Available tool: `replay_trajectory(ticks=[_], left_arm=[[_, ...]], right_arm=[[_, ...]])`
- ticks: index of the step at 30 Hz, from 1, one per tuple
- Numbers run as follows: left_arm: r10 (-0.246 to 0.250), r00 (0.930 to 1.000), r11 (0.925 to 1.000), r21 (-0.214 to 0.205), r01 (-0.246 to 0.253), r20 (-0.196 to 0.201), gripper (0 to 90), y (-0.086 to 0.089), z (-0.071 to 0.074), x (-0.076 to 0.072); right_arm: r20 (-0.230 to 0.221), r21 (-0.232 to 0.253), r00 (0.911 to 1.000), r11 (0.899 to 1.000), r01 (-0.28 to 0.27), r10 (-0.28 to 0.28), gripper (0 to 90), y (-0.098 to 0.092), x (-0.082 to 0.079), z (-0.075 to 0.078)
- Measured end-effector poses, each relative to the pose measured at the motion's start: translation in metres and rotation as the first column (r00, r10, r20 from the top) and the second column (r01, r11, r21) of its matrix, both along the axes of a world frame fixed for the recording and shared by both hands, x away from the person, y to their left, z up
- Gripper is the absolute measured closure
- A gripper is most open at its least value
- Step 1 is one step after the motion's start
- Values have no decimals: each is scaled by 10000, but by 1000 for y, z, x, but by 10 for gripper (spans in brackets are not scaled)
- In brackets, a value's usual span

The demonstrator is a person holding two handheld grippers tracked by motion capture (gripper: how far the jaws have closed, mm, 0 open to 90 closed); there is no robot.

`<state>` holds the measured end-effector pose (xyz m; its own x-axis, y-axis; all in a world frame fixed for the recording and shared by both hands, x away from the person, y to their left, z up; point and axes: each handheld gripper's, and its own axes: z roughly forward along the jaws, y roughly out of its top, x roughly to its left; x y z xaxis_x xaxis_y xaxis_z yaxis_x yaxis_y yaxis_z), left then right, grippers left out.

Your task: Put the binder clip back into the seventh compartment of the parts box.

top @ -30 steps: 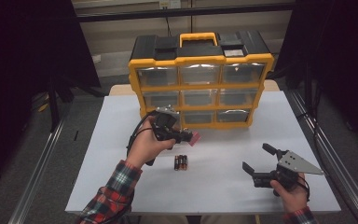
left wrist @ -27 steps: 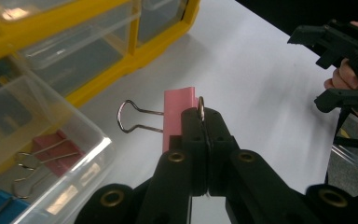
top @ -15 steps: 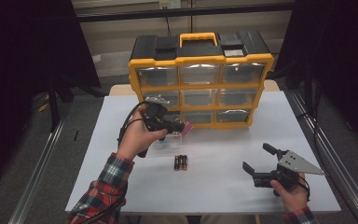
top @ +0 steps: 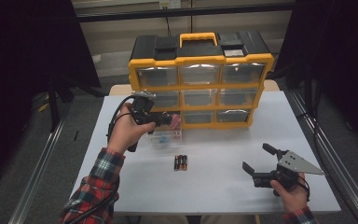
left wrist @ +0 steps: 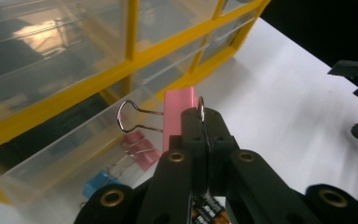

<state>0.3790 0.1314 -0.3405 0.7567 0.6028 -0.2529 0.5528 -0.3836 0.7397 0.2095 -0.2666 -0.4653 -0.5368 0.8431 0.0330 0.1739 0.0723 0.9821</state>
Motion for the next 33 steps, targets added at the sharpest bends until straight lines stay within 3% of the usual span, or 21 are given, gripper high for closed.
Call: replay_trajectory(ticks=[7, 15, 28, 33], left_arm=[[362, 9993, 9992, 185, -364, 116, 896, 8, -3, 6], [706, 9975, 9974, 112, -707, 95, 895, 11, -11, 11], [836, 9964, 9958, 373, -840, 139, 894, 12, -21, 13], [817, 9964, 9961, 311, -823, 203, 814, 12, -25, 11]], right_arm=[[-29, -15, 10000, 10000, 21, -21, 1, 0, 0, 0], [-11, -13, 10000, 10000, 13, -13, 1, 0, 0, 0], [-18, -18, 10000, 10000, 11, -11, 1, 0, 0, 0], [-43, -34, 10000, 10000, -2, 2, 2, 0, 0, 0]])
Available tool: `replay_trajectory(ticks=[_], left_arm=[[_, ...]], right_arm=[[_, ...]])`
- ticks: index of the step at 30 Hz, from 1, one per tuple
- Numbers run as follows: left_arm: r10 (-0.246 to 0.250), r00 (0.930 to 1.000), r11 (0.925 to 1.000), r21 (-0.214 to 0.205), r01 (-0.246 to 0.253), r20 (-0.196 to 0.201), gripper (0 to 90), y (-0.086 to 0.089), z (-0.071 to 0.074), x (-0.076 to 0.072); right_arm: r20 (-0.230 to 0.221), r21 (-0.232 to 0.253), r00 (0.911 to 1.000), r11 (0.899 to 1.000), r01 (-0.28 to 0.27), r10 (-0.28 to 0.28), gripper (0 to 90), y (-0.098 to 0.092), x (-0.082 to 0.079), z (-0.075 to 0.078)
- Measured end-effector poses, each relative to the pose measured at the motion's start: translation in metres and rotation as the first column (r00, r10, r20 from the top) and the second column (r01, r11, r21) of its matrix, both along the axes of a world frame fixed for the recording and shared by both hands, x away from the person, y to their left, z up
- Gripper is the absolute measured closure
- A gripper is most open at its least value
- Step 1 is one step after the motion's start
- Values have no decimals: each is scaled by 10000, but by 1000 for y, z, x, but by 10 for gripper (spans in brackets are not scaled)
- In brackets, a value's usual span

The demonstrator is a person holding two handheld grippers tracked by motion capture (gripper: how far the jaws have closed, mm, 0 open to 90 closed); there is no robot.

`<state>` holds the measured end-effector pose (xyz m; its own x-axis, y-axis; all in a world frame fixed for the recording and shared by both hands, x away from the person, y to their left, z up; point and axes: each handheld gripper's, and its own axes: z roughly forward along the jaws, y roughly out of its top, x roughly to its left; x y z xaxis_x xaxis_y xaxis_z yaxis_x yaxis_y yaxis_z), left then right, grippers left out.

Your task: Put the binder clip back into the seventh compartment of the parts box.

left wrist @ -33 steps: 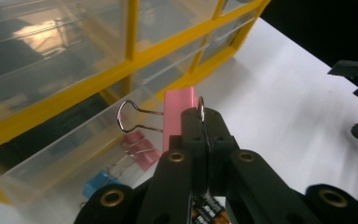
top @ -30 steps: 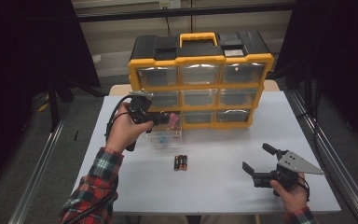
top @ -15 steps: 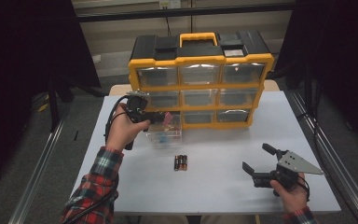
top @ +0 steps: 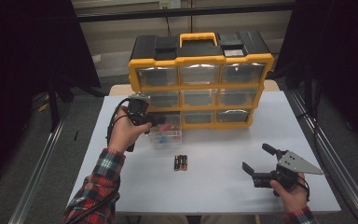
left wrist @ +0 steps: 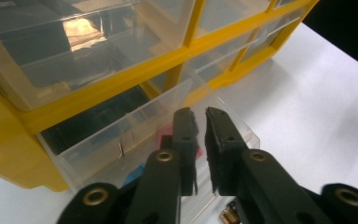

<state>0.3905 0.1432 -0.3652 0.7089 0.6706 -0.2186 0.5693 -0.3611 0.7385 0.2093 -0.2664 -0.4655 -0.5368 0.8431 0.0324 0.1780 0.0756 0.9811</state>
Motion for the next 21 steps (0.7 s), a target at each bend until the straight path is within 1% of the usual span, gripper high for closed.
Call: replay_trajectory(ticks=[1, 2, 3, 5, 8, 9, 13, 14, 15, 16, 18, 21], left_arm=[[53, 9999, 10000, -32, -53, -92, 808, 0, 0, -1], [-53, 9999, 9999, -112, 52, -89, 801, 1, -1, -2], [-34, 10000, 9999, -148, 34, -38, 796, 0, -1, -3], [-100, 9999, 9998, -161, 99, -72, 786, 0, -2, -6], [-155, 9999, 9992, -358, 156, 21, 776, -2, -3, -11], [-232, 9997, 9992, -312, 234, 77, 770, -2, -3, -13], [-305, 9994, 9983, -491, 312, 155, 759, -6, -2, -19], [-413, 9990, 9978, -504, 422, 190, 740, -7, -2, -20], [-391, 9990, 9975, -581, 402, 202, 728, -8, -3, -22], [-442, 9988, 9975, -538, 452, 202, 711, -9, -3, -23], [-481, 9986, 9963, -707, 495, 209, 682, -11, -5, -26], [-555, 9983, 9965, -611, 565, 182, 639, -14, -6, -30]], right_arm=[[-5, 5, 10000, 10000, -16, 16, 2, 0, 0, 0], [-2, -1, 10000, 10000, 3, -3, 2, 0, 0, 0], [7, 0, 10000, 10000, -17, 17, 2, 0, 0, 0], [19, -13, 10000, 10000, -44, 44, 2, 0, 0, 0], [29, -19, 10000, 10000, -46, 46, 2, 0, 0, 0], [42, 10, 10000, 10000, -15, 15, 2, 0, 0, 0], [47, 35, 10000, 10000, -43, 43, 2, 0, 0, 0], [65, 22, 10000, 10000, -14, 14, 2, 0, 0, 0], [62, 43, 10000, 10000, 2, -3, 2, 0, 0, 1], [65, 50, 10000, 10000, 18, -18, 2, -1, 0, 1], [58, 60, 10000, 10000, 3, -3, 2, -1, 0, 1], [72, 45, 10000, 10000, -6, 5, 2, 0, 0, 1]])
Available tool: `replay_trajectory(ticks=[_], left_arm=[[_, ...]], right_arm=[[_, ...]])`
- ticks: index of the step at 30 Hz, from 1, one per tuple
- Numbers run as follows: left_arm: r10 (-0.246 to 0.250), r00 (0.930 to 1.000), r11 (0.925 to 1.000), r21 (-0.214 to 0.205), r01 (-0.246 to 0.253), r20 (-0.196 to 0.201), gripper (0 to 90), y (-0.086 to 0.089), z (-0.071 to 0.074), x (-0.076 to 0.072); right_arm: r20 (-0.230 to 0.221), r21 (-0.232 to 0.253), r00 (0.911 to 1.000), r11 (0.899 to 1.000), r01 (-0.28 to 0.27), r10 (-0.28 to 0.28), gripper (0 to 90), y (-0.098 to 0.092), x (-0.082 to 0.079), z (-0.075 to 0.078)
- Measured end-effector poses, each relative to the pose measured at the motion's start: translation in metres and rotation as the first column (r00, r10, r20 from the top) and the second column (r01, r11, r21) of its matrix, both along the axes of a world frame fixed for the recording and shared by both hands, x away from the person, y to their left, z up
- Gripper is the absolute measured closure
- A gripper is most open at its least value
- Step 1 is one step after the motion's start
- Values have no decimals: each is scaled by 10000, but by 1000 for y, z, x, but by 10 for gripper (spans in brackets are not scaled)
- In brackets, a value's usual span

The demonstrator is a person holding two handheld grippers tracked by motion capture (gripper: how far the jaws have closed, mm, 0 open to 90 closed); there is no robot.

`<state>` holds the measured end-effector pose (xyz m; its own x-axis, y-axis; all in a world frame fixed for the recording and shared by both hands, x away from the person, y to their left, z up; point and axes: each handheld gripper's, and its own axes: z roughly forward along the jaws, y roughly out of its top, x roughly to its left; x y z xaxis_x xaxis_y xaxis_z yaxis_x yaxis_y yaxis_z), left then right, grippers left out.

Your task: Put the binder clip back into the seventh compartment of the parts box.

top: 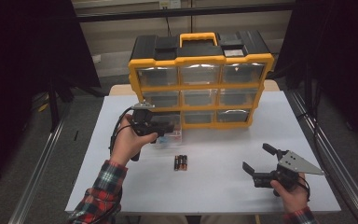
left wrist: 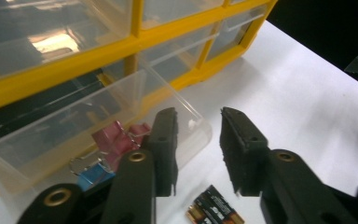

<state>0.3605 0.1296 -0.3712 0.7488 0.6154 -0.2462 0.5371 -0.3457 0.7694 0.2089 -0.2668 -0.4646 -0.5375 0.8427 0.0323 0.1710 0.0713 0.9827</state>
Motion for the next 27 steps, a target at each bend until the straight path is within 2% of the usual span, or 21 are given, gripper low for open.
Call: replay_trajectory(ticks=[5, 12, 14, 18, 27], left_arm=[[-100, 9999, 9999, -100, 100, 39, 631, -2, 1, -7], [-124, 9999, 9999, -39, 124, 42, 757, 0, -3, -13], [-230, 9997, 9997, 21, 230, 23, 812, -1, -6, -13], [-208, 9998, 9996, 198, 208, 20, 863, -2, -9, -15], [-33, 10000, 10000, 58, 34, -87, 872, -4, -13, -17]], right_arm=[[14, 28, 10000, 10000, -19, 19, 2, 0, 0, 0], [3, -18, 10000, 10000, -19, 19, 3, 1, 0, 1], [-12, -30, 10000, 10000, 6, -6, 3, 1, 0, 1], [9, 5, 10000, 10000, 0, 0, 3, 1, 0, 0], [69, 63, 10000, 10000, 71, -71, 3, -1, 1, 1]])
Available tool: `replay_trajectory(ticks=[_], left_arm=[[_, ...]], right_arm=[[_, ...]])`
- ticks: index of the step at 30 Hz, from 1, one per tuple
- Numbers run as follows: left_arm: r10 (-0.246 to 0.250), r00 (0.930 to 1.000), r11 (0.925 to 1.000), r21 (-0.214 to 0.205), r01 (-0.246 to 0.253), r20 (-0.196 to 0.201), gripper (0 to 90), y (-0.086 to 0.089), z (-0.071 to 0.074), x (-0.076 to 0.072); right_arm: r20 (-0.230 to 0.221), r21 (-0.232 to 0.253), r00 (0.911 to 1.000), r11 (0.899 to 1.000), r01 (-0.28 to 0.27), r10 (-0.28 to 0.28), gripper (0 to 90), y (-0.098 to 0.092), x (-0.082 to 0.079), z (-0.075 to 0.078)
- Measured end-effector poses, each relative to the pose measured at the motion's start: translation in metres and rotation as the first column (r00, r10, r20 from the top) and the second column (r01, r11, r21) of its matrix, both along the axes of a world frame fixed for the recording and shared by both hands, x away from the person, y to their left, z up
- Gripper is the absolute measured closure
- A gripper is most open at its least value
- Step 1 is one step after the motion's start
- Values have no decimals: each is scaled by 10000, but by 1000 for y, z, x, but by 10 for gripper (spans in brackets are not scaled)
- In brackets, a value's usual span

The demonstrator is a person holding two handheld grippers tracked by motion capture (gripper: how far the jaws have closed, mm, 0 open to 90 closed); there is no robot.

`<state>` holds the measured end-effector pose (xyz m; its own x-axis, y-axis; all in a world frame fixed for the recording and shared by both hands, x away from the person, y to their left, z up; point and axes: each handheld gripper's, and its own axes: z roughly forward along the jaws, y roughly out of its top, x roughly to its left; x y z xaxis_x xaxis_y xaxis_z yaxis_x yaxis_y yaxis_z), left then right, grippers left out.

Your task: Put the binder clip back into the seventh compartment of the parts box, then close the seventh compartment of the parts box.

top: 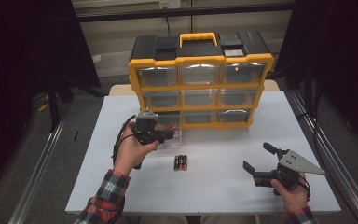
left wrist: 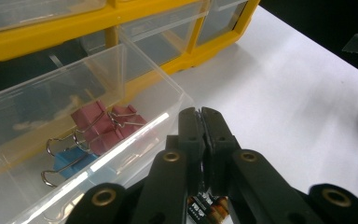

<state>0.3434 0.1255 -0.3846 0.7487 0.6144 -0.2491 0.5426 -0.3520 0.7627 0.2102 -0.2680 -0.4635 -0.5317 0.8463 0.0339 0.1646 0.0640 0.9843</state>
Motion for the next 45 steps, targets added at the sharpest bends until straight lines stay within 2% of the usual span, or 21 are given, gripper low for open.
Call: replay_trajectory(ticks=[4, 5, 6, 8, 10, 14, 15, 17, 19, 25, 28, 31, 38, 41, 45], left_arm=[[-72, 10000, 10000, 62, 72, -1, 871, -1, -4, -2], [133, 9999, 9997, 206, -135, 100, 871, -2, -6, -2], [-49, 10000, 9999, 115, 48, 28, 872, -1, -7, -1], [-3, 10000, 9997, 263, 1, 79, 872, 0, -10, -1], [108, 9999, 9990, 431, -109, 21, 872, 2, -13, 0], [345, 9994, 9978, 567, -350, 90, 870, 4, -18, 2], [398, 9990, 9981, 470, -407, 215, 869, 4, -19, 3], [448, 9988, 9969, 635, -459, 191, 869, 5, -19, 4], [522, 9983, 9976, 440, -533, 276, 874, 5, -19, 5], [571, 9977, 9958, 690, -595, 374, 892, 4, -16, 4], [657, 9973, 9962, 547, -674, 327, 898, 5, -18, 4], [595, 9972, 9958, 671, -625, 462, 898, 4, -18, 4], [587, 9975, 9958, 675, -613, 401, 900, 4, -18, 5], [720, 9955, 9941, 769, -766, 619, 900, 3, -18, 5], [910, 9942, 9941, 537, -941, 572, 900, 4, -21, 6]], right_arm=[[-27, 34, 10000, 10000, 19, -19, 3, 0, 0, 0], [-49, 14, 10000, 10000, 33, -33, 3, 1, 0, 0], [-51, 16, 10000, 10000, 29, -29, 3, 1, 0, 0], [-27, 5, 10000, 10000, 52, -52, 3, 0, 0, 0], [-57, 39, 10000, 10000, 79, -79, 3, 0, 1, 0], [-15, 60, 10000, 9999, 93, -93, 3, 1, 2, 0], [-44, 33, 10000, 10000, 75, -75, 3, 1, 2, 0], [-96, -13, 9999, 10000, 95, -95, 3, 1, 3, 0], [-67, 13, 9999, 9999, 128, -128, 3, 1, 3, 0], [-21, -27, 10000, 10000, 82, -82, 3, 1, 2, 0], [-45, 12, 9999, 9999, 105, -105, 2, 0, 1, 0], [3, 15, 9999, 9999, 144, -144, 3, 0, 2, 1], [9, 3, 9998, 9998, 181, -181, 2, -2, 0, 1], [17, 49, 9997, 9997, 234, -234, 1, -2, -1, 1], [35, 28, 9998, 9998, 196, -196, 2, -2, -1, 1]])
